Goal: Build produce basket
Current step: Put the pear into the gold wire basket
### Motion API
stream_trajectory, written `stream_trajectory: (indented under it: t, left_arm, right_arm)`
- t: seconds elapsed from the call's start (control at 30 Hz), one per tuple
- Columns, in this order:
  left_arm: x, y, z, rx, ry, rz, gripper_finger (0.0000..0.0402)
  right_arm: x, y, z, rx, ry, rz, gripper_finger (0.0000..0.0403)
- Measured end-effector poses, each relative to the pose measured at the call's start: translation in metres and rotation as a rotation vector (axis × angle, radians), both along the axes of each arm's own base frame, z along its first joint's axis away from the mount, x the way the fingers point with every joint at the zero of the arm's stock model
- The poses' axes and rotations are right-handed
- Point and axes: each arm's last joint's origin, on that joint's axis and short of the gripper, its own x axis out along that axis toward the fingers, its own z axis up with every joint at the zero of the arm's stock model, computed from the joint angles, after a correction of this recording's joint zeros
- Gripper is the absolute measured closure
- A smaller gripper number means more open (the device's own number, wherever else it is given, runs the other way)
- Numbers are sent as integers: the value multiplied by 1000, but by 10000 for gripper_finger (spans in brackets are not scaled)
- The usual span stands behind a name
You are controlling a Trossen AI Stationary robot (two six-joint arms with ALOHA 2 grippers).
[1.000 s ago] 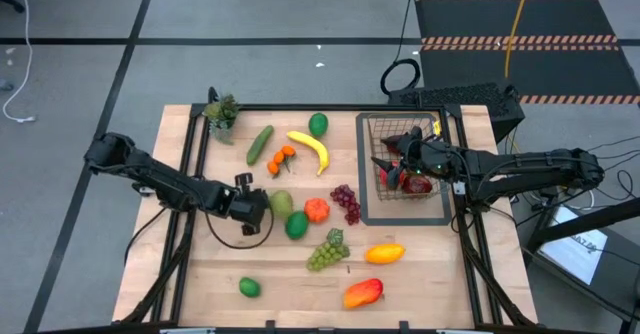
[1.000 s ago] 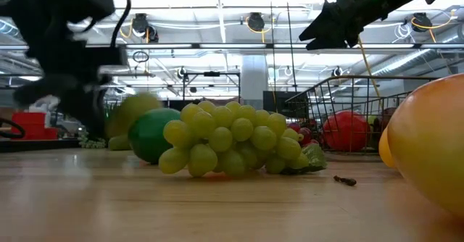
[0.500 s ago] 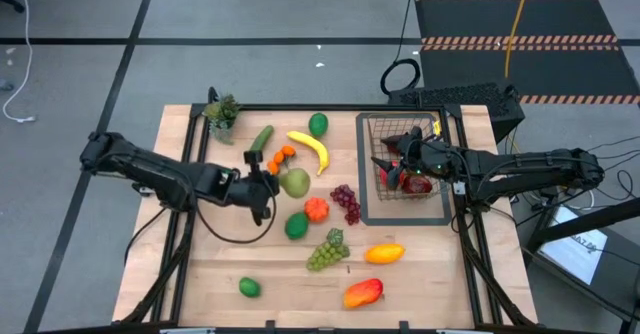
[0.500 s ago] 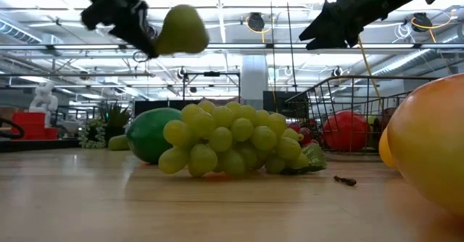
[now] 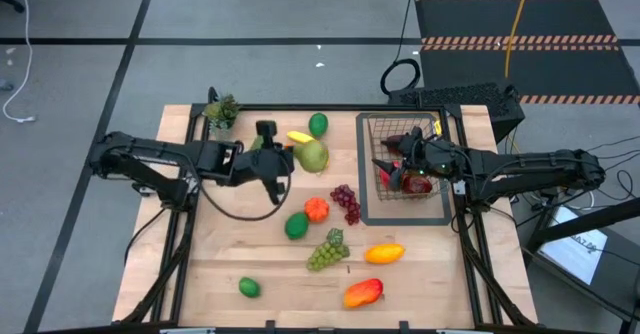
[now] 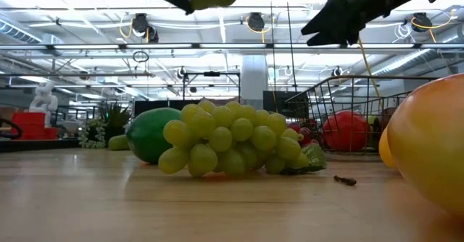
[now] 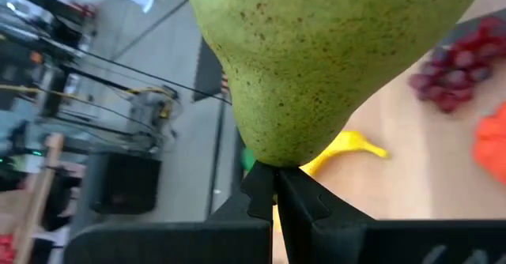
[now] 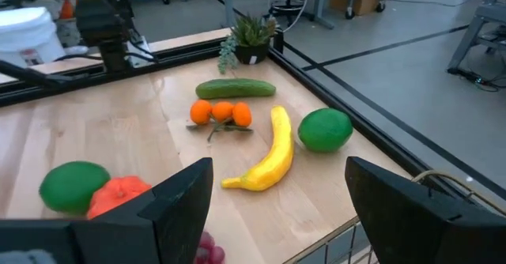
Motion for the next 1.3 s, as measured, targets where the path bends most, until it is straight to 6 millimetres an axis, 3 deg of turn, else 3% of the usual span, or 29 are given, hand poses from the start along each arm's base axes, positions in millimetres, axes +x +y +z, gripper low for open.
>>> stream_trajectory:
  t: [0.27,0.6,0.93,1.3]
  left_arm:
    - [27,15,17,132,83,-50,401]
    - [61,19,-6,507,415,-194,400]
    - [81,-4,-10,840,617,-333,400]
    - [93,-30,4,1060,606,-349,397]
  right_arm:
    - [-12,1,1,26,28,15,122]
    - [-26,2,4,58,25,2,122]
    - [-29,2,3,81,36,-8,122]
    - [-29,2,4,80,29,-9,122]
